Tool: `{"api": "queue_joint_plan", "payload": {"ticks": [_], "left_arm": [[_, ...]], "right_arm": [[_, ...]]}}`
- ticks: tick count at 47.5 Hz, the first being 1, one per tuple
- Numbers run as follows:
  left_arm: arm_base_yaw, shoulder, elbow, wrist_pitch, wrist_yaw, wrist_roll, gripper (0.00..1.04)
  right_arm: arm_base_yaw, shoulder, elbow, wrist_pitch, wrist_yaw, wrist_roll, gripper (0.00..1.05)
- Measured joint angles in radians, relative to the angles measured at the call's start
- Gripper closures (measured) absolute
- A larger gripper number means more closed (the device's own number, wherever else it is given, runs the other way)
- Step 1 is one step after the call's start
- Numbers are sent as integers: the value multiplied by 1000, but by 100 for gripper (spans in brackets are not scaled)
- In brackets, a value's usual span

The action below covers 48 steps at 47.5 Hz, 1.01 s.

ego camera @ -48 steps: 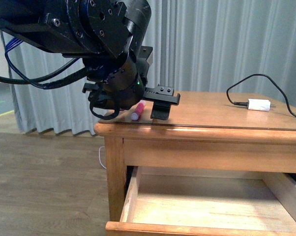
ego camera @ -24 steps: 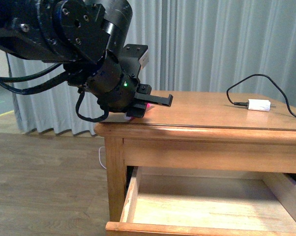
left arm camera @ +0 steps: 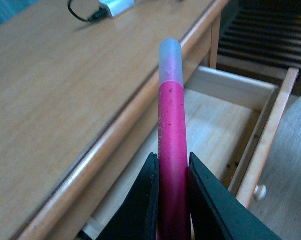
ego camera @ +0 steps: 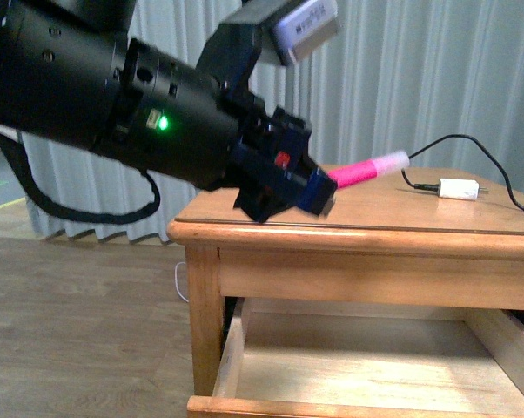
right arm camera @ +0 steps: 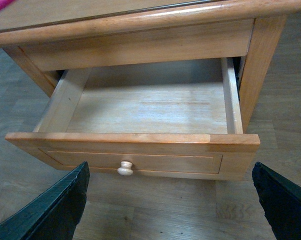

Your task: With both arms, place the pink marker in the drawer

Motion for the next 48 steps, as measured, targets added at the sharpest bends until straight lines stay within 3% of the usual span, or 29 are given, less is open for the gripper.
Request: {"api": "queue_joint_plan", "payload": {"ticks": [8,30,41,48], "left_arm": [[-12,43,-57,34,-43,71,91],[-48,279,-65,195,-135,32,90],[-61,275,-72,237,-164,6,54],[-68,183,-118,279,-293,-58,22]], "right_arm": [[0,0,0,0,0,0,8],[0,0,0,0,0,0,8],[0,0,0,0,0,0,8],[0,0,0,0,0,0,8]]}}
